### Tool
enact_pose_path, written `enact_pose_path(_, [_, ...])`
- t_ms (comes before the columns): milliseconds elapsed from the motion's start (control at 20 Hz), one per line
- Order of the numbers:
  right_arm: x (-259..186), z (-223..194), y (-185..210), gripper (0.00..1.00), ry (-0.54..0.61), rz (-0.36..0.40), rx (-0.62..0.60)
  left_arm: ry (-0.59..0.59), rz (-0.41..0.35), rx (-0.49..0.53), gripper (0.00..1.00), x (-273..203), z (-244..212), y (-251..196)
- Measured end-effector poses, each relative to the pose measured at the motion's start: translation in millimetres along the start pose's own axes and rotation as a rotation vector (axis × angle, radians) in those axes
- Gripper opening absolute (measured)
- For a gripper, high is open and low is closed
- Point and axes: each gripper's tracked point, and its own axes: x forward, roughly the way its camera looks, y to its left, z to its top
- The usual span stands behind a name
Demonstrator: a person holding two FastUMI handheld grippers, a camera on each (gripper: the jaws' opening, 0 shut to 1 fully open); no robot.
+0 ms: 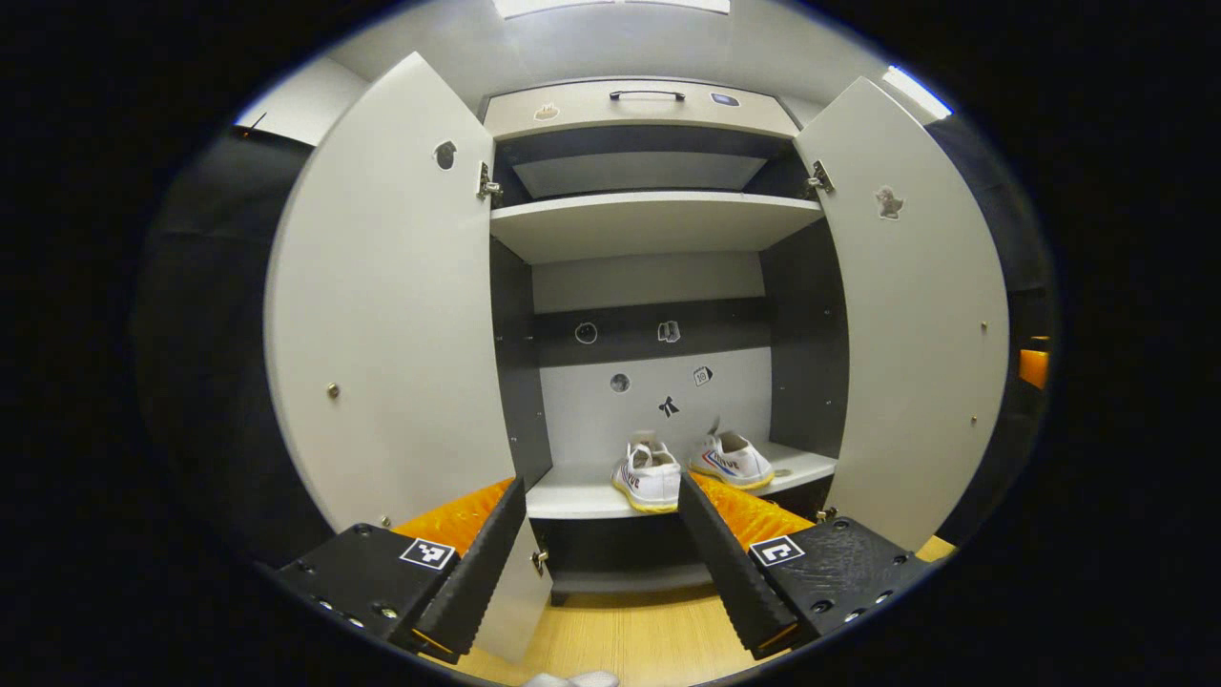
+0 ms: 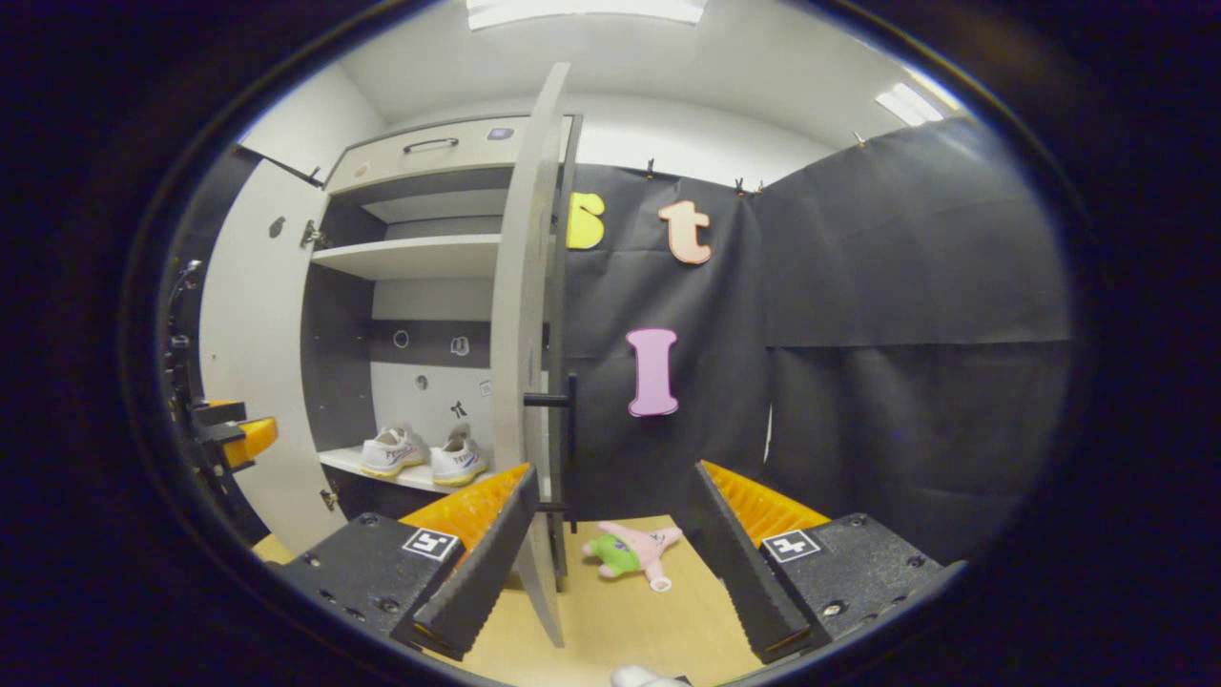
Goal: Grab one shoe with the right hand and put it into the shoe cabinet, grab the other shoe with the left hand and put it into the shoe cabinet; then close the right door with the right hand and the left door with the left hand.
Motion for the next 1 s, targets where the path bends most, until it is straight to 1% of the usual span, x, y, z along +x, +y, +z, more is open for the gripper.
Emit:
enact_pose_path(50, [6, -2, -6, 1.0, 0.003, -0.012, 0.0, 0.011, -0.002, -0.012, 0.96, -15, -7, 0])
enact_pose_path(150, [18, -5, -15, 1.0, 0.007, -0.026, 0.005, -0.009, -0.025, -0.02, 0.96, -39, -15, -6])
enact_pose_path(250, [32, -6, -17, 1.0, 0.013, -0.029, 0.006, -0.002, -0.017, -0.011, 0.96, -55, -24, -5])
enact_pose_path(400, [50, -8, -20, 1.0, 0.029, -0.028, 0.003, 0.011, -0.011, -0.022, 0.96, -71, -28, -5])
enact_pose_path(600, [58, -8, -15, 0.98, 0.029, -0.001, 0.011, 0.003, 0.007, -0.027, 0.96, -80, -24, 0])
enact_pose_path(650, [58, -8, -13, 0.96, 0.029, 0.012, 0.012, 0.0, 0.007, -0.025, 0.96, -81, -23, 0])
enact_pose_path(700, [58, -9, -6, 0.96, 0.038, 0.04, 0.011, -0.003, 0.006, -0.019, 0.96, -80, -22, 0])
enact_pose_path(750, [58, -8, -2, 0.92, 0.039, 0.044, 0.006, 0.001, 0.006, -0.013, 0.96, -79, -24, 0])
enact_pose_path(800, [60, -7, -3, 0.86, 0.035, 0.039, -0.025, -0.001, 0.003, -0.012, 0.96, -78, -24, -1])
enact_pose_path(850, [58, -5, -3, 0.84, 0.033, 0.033, -0.052, -0.004, -0.001, -0.016, 0.96, -77, -23, -2])
enact_pose_path(900, [58, -4, -1, 0.93, 0.036, 0.033, -0.055, -0.003, -0.003, -0.021, 0.96, -78, -23, -3])
enact_pose_path(950, [56, -6, 1, 0.92, 0.045, 0.038, -0.043, -0.006, -0.006, -0.026, 1.0, -77, -23, -3])
enact_pose_path(1000, [55, -6, 4, 0.92, 0.049, 0.043, -0.026, -0.006, -0.006, -0.028, 0.96, -78, -23, -2])
